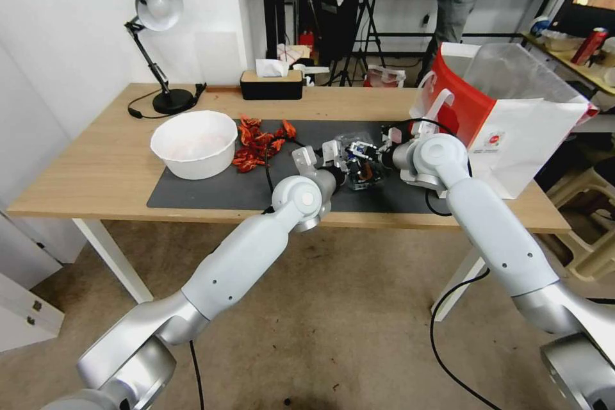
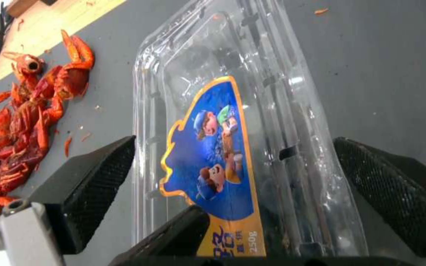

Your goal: Close the takeout container lid, then place the container into the takeout bag.

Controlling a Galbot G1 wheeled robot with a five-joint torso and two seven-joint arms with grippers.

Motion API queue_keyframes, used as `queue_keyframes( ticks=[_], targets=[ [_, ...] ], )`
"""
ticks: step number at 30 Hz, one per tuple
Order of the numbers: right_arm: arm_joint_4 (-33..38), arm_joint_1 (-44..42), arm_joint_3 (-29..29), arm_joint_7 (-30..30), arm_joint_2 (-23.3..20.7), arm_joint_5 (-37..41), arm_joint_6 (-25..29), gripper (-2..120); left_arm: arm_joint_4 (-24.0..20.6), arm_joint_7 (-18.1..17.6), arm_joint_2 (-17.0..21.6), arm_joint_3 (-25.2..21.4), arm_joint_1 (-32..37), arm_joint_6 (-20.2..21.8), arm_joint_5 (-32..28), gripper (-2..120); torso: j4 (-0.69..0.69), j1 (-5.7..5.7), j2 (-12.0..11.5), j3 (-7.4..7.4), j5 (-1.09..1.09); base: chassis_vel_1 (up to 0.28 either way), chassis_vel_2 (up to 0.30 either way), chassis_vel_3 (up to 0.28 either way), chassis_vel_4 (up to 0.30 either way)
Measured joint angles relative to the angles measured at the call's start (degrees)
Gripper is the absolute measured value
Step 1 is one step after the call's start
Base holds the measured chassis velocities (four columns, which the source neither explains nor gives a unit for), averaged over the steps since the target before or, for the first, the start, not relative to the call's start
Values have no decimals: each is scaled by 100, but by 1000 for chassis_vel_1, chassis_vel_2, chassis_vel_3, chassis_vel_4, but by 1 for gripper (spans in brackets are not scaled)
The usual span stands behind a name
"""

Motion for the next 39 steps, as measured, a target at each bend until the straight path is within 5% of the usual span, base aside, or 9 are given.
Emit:
queue_keyframes(
  ticks=[9,32,39],
  targets=[
    [16,-30,8,36,6,63,10,84,-41,-10,32,3,1,6,-29,0,-2,0,0,0,0,0,0,0,0],
    [-53,2,26,132,-1,135,-1,3,-185,10,205,8,44,66,-17,0,1,0,0,0,1,0,0,0,0],
    [-38,-14,51,148,-12,147,-4,0,-365,12,406,-41,145,114,-5,0,2,0,-1,1,1,0,0,0,0]
  ],
)
